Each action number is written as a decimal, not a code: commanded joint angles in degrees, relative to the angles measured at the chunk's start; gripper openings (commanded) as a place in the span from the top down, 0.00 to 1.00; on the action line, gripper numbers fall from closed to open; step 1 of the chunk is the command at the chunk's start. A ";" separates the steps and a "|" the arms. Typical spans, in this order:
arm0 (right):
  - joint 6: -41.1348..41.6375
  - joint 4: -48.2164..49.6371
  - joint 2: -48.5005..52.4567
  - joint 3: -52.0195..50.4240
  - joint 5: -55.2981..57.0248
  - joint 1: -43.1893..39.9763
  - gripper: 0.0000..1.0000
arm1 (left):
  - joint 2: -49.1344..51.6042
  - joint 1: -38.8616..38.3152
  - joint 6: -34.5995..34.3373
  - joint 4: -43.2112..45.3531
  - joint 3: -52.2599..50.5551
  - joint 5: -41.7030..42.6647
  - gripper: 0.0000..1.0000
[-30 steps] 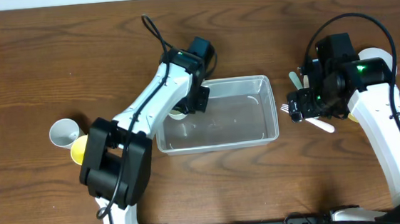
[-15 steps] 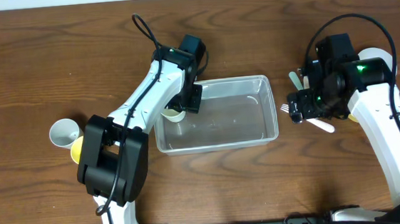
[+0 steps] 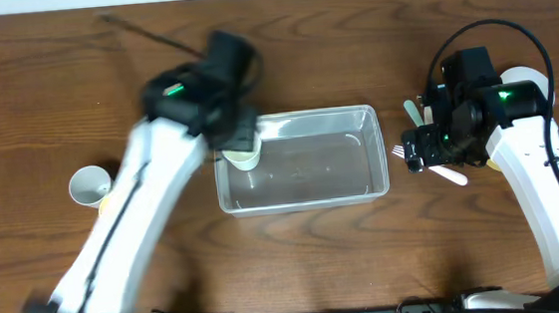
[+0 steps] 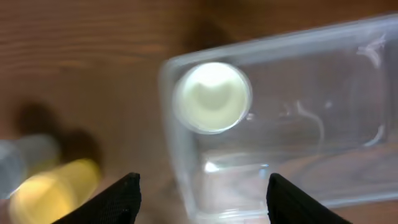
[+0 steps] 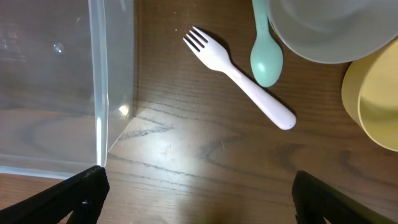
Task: Pack container
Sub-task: 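Carry the white cup with the left gripper into the clear container and release, then return the left gripper to the cups and grasp the yellow cup, then move the yellow cup with the left gripper into the container and release, then reach the left gripper back and grasp the remaining white cup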
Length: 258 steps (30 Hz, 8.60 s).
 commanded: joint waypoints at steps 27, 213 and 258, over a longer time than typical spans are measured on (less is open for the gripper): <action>-0.24 -0.35 -0.11 0.79 0.44 0.00 0.03 | -5.05 34.95 -6.99 17.31 -38.86 2.97 0.29; -0.24 -0.98 -0.11 0.79 0.44 0.00 0.04 | 15.91 40.68 -2.49 10.25 -16.92 -0.02 0.29; -0.24 -0.81 -0.13 0.81 0.46 0.00 0.05 | -12.98 10.82 1.97 -4.24 -5.33 2.99 0.94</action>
